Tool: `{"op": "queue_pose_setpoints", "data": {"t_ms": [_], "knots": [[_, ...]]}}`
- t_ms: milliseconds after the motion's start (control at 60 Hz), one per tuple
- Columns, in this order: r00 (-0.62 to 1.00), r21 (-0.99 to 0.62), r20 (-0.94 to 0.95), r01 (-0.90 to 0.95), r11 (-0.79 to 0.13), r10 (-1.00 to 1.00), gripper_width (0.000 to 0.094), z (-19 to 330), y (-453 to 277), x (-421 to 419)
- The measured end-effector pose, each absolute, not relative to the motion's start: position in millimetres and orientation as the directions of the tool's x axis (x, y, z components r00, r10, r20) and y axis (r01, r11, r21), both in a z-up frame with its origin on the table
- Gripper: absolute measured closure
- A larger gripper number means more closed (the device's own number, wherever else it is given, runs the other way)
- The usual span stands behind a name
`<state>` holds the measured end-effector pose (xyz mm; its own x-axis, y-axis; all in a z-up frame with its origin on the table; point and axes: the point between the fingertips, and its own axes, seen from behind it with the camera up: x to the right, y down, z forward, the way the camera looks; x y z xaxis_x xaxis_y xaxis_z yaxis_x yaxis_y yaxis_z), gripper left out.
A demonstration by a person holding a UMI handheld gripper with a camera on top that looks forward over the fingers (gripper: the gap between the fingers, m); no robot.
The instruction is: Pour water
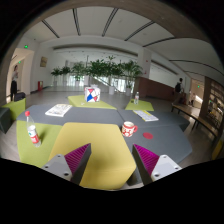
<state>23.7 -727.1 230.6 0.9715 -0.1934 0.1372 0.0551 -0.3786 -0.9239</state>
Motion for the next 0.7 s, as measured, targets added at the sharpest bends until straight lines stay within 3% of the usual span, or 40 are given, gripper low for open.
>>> {"op": "queue_pose_setpoints", "data": {"t_ms": [117,300,517,700], "knots": [[0.974,-0.920,0.145,0.068,-0.387,-0.174,0.0078,225,-730,14],[0.985,-0.900,0.146,0.094,-0.425,-0.091,0.0079,189,-741,-43],[0.985,-0.892,0.126,0.163,-0.422,0.114,0.0083,144,-732,-174],[0.967,-0.920,0.064,0.152,-0.360,0.247,0.0077,139,-687,-296]]}}
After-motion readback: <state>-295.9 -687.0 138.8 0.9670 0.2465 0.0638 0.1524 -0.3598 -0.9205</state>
